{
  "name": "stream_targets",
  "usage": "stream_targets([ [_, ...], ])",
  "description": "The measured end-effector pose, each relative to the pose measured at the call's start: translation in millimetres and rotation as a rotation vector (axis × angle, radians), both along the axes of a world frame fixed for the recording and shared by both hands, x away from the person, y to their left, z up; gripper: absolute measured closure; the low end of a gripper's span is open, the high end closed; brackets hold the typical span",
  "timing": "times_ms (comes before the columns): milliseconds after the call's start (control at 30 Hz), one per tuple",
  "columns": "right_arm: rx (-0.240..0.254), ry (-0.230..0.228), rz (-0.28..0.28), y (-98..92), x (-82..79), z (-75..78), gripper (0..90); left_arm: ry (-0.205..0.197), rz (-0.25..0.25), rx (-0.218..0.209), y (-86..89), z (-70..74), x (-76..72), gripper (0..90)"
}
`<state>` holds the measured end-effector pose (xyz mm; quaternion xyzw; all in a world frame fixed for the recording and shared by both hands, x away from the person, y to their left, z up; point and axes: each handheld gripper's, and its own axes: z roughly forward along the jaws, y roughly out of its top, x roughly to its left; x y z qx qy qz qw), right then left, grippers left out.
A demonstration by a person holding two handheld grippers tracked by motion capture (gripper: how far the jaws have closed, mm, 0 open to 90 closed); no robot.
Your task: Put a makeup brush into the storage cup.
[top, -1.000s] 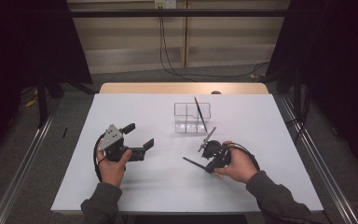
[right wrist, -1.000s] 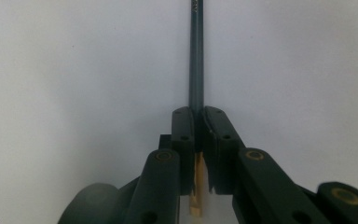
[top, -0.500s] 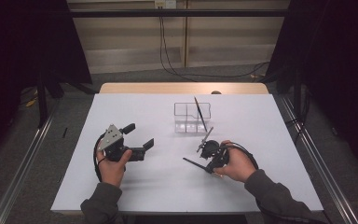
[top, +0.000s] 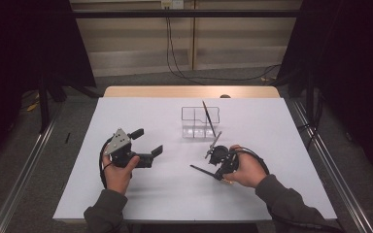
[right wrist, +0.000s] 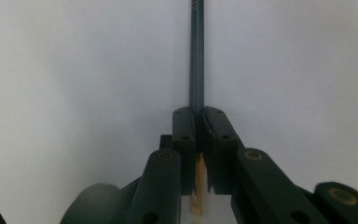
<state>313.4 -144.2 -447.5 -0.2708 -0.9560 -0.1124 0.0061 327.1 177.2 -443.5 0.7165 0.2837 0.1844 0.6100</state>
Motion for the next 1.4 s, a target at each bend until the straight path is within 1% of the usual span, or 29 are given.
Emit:
stream_targets([
  [67,0.001,-0.006,0.004,-2.3,0.8,0.8,84.3,0.006,-0.004,-0.004,-1.5,1.0,-0.1,2.6],
  [100,0.007,-0.001,-0.012,-3.1,0.3,1.8,84.3,0.003,-0.007,0.007,-1.7,1.6,-0.1,2.6],
  [233,0.01,-0.001,-0.02,-7.6,-0.1,5.8,84.3,0.014,-0.029,0.005,-6.6,2.6,0.0,2.0],
  [267,0.01,-0.006,-0.005,-9.0,0.5,6.8,84.3,0.011,-0.037,0.024,-6.3,2.8,0.5,1.9],
  [300,0.015,-0.004,-0.007,-9.2,0.2,7.5,84.3,0.02,-0.05,0.003,-8.3,2.3,0.9,1.8],
  [333,0.014,-0.005,-0.007,-10.2,0.1,8.7,84.3,0.019,-0.054,0.028,-7.4,3.2,1.1,1.7],
  [433,0.015,-0.002,-0.005,-11.6,-0.1,10.5,84.3,0.024,-0.058,0.024,-9.5,3.6,0.8,1.7],
  [467,0.007,-0.006,0.007,-12.8,0.8,10.9,84.3,0.022,-0.064,0.035,-9.7,4.0,0.6,1.7],
  [533,0.01,-0.004,-0.003,-13.0,0.5,11.9,84.3,0.031,-0.072,0.019,-12.1,4.1,0.1,1.7],
  [600,0.009,-0.011,0.004,-13.3,0.8,12.5,84.3,0.028,-0.083,0.031,-12.3,4.4,0.6,1.7],
  [633,0.011,-0.013,0.006,-13.3,0.8,12.8,84.3,0.04,-0.088,0.019,-13.7,4.4,0.2,1.6],
  [700,0.018,-0.011,0.012,-13.4,1.0,14.4,84.3,0.048,-0.102,0.018,-14.4,5.1,0.3,1.3],
  [733,0.015,-0.013,0.018,-13.8,1.4,15.3,84.3,0.047,-0.123,0.028,-13.7,6.0,0.8,1.1],
  [767,0.015,-0.012,0.016,-13.8,1.5,16.0,84.3,0.037,-0.119,0.038,-14.3,6.9,0.4,0.9],
  [800,0.022,-0.017,0.031,-14.7,2.5,16.2,84.3,0.04,-0.124,0.025,-15.6,7.3,0.0,0.8],
  [867,0.018,-0.013,0.023,-14.0,2.3,17.9,84.3,0.047,-0.136,0.02,-17.5,7.9,-0.1,0.0],
  [933,0.019,-0.014,0.032,-13.7,3.1,18.6,84.3,0.057,-0.153,0.03,-19.2,8.4,0.7,0.0],
  [967,0.017,-0.013,0.03,-13.4,3.1,19.7,84.3,0.063,-0.167,0.022,-21.2,7.9,1.4,0.0],
  [1000,0.012,-0.009,0.024,-13.0,2.8,21.0,84.3,0.07,-0.167,0.037,-22.6,8.3,1.6,0.0],
  [1033,0.019,-0.013,0.033,-13.2,3.5,21.6,84.3,0.075,-0.172,0.039,-23.9,8.3,2.4,0.0],
  [1100,0.019,-0.008,0.023,-12.3,3.4,24.0,84.3,0.095,-0.184,0.037,-27.2,9.0,3.6,0.0],
  [1167,0.021,-0.019,0.032,-12.9,5.2,26.4,84.3,0.101,-0.214,0.039,-29.9,10.0,4.6,0.0],
  [1200,0.02,-0.016,0.034,-13.0,5.7,27.2,84.3,0.101,-0.219,0.058,-32.0,11.0,4.9,0.0],
  [1233,0.02,-0.016,0.035,-12.9,5.9,28.4,84.3,0.108,-0.229,0.058,-34.1,11.1,6.1,0.0],
  [1267,0.026,-0.02,0.027,-12.2,5.9,28.6,84.3,0.127,-0.225,0.07,-36.2,11.8,7.0,0.0],
  [1300,0.02,-0.015,0.046,-12.5,6.5,28.9,84.2,0.144,-0.229,0.079,-38.1,12.3,8.0,0.0],
  [1333,0.018,-0.019,0.051,-12.2,6.9,28.9,84.3,0.154,-0.233,0.087,-39.8,13.1,8.5,0.0],
  [1367,0.018,-0.023,0.06,-12.2,7.6,29.0,84.2,0.161,-0.247,0.082,-41.1,12.9,8.7,0.0],
  [1400,0.016,-0.014,0.046,-11.0,6.9,30.1,84.2,0.168,-0.256,0.089,-42.6,13.0,8.7,0.0],
])
